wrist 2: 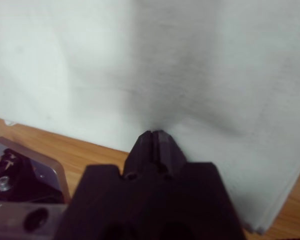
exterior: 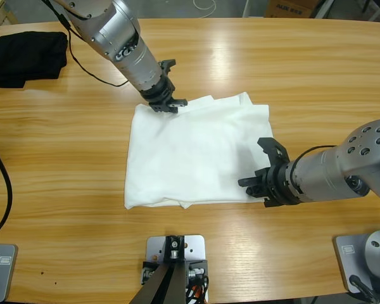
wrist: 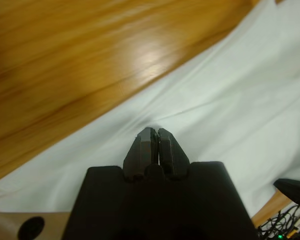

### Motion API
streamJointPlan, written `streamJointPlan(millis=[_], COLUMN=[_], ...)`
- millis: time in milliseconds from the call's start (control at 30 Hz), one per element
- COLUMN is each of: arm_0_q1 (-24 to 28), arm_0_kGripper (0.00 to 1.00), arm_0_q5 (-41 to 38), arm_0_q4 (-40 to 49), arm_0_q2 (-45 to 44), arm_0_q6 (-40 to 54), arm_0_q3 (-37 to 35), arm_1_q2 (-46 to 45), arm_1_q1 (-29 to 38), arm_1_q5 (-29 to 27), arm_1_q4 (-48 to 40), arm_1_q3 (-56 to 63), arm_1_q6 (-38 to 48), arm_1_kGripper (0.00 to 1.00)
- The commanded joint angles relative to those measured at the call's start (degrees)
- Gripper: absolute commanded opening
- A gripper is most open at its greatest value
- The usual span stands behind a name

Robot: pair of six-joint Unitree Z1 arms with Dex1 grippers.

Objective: Fold clothes

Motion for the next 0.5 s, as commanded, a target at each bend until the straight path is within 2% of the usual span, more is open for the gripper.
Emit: streamJointPlan(millis=[33,300,500], arm_0_q1=[3.5,2.2,2.0], arm_0_kGripper=[0.0,0.0,0.0], arm_0_q5=[2.0,-0.6,-1.7], arm_0_q4=[-0.7,-5.1,-6.5], arm_0_q2=[-6.8,-9.0,-4.4], arm_0_q6=[2.4,1.2,1.3], arm_0_q3=[2.7,13.5,13.1], arm_1_q2=[0.5,1.9,2.3], arm_1_q1=[0.6,0.6,0.6], arm_1_q5=[-1.3,-1.3,-1.2], arm_1_q4=[0.2,-1.0,-1.5], arm_1_q3=[3.4,3.3,3.7], arm_1_q6=[0.5,0.4,0.2], arm_1_kGripper=[0.0,0.0,0.0])
